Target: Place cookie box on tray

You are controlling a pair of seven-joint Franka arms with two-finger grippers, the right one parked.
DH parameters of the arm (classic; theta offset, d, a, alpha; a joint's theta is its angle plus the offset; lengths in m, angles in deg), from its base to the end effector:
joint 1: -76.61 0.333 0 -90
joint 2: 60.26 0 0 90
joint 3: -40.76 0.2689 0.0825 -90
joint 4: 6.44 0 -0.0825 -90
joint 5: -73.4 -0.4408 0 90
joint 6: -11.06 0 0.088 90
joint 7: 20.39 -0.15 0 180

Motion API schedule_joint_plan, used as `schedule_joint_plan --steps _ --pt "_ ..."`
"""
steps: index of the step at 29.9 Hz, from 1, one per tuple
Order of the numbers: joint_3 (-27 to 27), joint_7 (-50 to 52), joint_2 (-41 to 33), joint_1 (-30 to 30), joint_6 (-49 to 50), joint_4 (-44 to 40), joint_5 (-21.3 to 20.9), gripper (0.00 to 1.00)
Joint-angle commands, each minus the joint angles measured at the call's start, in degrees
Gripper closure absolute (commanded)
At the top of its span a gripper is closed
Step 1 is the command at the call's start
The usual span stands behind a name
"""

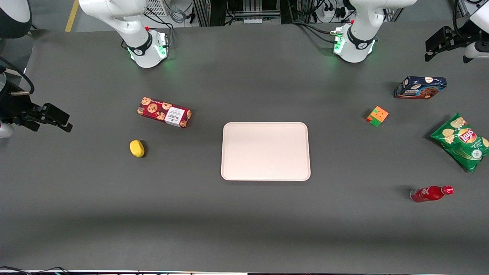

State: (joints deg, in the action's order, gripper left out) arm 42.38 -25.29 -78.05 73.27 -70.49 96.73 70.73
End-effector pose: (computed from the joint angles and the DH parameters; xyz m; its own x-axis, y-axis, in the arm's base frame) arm 0.5070 -0.0063 0.5765 0.9914 -0.1103 -0.0698 -0.1127 -0.9931 -0.0320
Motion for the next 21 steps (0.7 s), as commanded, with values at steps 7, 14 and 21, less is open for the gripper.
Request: schedule_joint_plan --steps 7,14,21 --pt "-0.12 0.69 0.13 -0.53 0.25 -0.16 -0.58 0.00" --pt "-0.12 0.69 0.13 -0.53 0.42 -0.16 -0.58 0.00" --pt "0.58 0.42 -0.14 -0.35 3.05 -0.42 -0.75 0.00"
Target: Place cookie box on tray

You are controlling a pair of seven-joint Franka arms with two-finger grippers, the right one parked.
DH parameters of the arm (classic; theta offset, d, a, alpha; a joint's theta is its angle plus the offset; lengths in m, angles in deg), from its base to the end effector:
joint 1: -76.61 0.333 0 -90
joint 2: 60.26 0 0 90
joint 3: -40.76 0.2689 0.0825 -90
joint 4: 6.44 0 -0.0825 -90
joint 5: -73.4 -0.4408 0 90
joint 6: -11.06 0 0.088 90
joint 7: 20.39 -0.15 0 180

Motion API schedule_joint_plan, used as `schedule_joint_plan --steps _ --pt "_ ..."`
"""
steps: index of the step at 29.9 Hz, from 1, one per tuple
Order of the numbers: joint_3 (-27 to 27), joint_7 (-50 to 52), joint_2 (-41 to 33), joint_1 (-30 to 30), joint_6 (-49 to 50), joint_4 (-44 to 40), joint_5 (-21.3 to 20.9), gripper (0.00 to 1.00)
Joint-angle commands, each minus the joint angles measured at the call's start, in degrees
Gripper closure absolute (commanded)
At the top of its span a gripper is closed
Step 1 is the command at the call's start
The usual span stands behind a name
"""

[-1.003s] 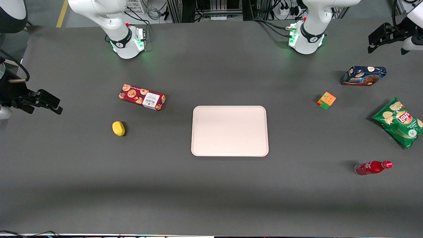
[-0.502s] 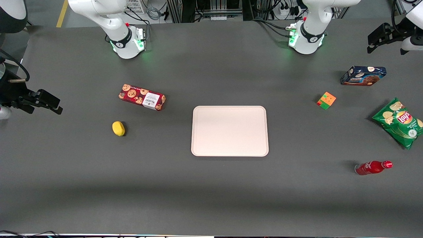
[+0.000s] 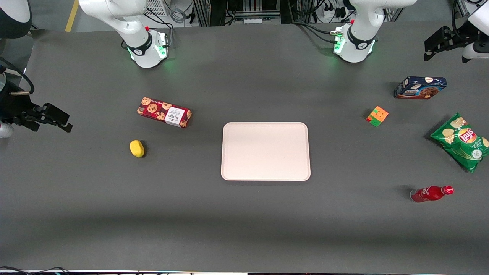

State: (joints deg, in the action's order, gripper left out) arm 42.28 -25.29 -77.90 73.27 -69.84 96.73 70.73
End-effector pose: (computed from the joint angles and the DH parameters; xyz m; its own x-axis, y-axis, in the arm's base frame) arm 0.5058 -0.0072 0.5743 0.9902 -0.1114 -0.0837 -0.1144 -0.9929 -0.0314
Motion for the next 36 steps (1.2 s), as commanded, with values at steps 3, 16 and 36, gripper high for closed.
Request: schedule_joint_plan --steps 3,16,36 --pt "3.40 0.77 -0.46 -0.26 5.03 -1.04 -2.94 0.00" --pt "16.15 12.00 -1.43 0.70 10.50 -2.45 -11.56 0.00" --pt "31.52 25.47 -2.22 3.69 -19.20 26.11 -11.65 0.00"
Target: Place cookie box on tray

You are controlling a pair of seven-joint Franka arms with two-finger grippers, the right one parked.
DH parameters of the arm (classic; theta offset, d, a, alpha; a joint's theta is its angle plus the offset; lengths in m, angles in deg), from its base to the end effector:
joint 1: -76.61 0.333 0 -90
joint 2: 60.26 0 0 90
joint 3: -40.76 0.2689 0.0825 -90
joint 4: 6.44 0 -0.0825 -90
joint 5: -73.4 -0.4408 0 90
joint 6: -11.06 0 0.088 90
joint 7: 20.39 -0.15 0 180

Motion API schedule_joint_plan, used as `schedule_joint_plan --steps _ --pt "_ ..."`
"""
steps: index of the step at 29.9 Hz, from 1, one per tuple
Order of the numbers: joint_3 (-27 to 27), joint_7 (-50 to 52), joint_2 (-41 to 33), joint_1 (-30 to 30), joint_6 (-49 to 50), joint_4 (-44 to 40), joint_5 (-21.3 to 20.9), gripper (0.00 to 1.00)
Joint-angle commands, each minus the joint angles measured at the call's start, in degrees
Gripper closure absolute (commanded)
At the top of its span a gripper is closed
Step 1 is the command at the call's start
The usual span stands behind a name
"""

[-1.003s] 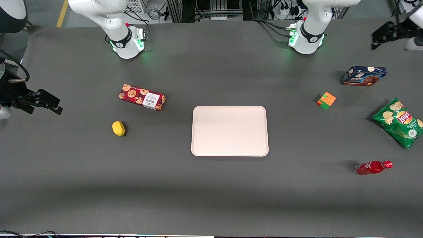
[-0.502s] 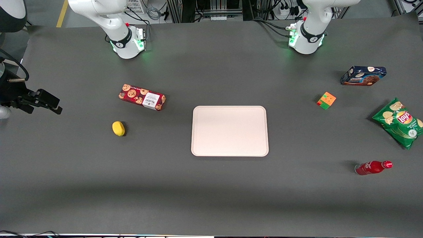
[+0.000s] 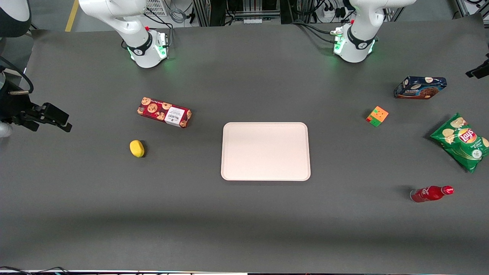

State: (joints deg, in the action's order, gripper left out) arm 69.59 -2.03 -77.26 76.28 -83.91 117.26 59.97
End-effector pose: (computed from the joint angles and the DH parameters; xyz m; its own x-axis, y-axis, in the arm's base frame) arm 0.4298 0.2686 0.3827 0.7177 0.6678 -0.1971 0.6510 -0.7440 -0.1504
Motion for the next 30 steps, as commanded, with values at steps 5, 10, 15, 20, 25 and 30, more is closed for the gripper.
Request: schedule_joint_plan --steps 5,10,15,20,25,30 --pt "7.73 2.30 -5.49 1.64 -12.51 13.30 -0.89 0.00" --pt "9.14 4.22 -8.39 2.09 -17.70 19.90 -1.42 0.00" --pt "8.97 10.64 -10.76 2.26 -20.95 25.70 -6.59 0.00" --pt "9.67 12.84 -12.52 2.70 -24.03 29.93 -10.21 0.00" --pt "10.11 12.84 -12.61 3.31 -25.70 31.69 -10.91 0.00" --pt "14.23 12.93 -12.08 3.32 -30.53 32.74 -12.23 0.00"
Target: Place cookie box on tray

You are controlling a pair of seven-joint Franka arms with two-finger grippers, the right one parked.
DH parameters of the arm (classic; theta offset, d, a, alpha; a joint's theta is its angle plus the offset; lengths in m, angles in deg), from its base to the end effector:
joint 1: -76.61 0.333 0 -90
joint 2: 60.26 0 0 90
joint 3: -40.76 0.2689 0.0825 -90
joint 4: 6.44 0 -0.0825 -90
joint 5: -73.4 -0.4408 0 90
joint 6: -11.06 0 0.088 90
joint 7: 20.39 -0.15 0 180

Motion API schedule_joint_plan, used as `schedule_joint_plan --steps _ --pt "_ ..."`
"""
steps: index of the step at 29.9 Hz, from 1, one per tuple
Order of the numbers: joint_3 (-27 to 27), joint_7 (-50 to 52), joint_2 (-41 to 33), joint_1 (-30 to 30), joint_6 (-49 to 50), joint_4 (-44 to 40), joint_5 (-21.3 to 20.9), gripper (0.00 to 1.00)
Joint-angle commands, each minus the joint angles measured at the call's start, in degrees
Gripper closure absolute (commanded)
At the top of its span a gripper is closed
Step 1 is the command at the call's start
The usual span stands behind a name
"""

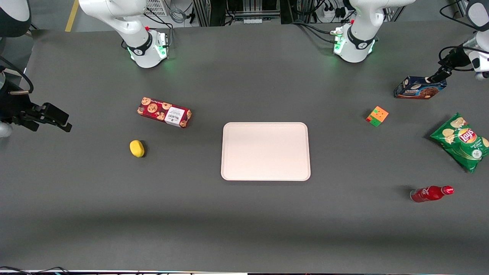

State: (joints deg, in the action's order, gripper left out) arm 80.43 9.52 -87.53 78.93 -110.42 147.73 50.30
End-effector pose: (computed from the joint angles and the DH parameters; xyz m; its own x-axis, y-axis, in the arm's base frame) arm 0.3298 0.2603 0.2126 0.5886 0.7981 -0.1288 0.7956 -0.6001 -0.0827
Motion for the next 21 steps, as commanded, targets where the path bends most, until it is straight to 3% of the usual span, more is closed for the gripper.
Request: schedule_joint_plan --steps 1,21 --pt "3.75 1.29 -1.73 0.67 -4.73 2.27 -2.73 0.00" --pt "5.33 1.47 9.43 0.58 -23.01 6.31 -2.91 0.00"
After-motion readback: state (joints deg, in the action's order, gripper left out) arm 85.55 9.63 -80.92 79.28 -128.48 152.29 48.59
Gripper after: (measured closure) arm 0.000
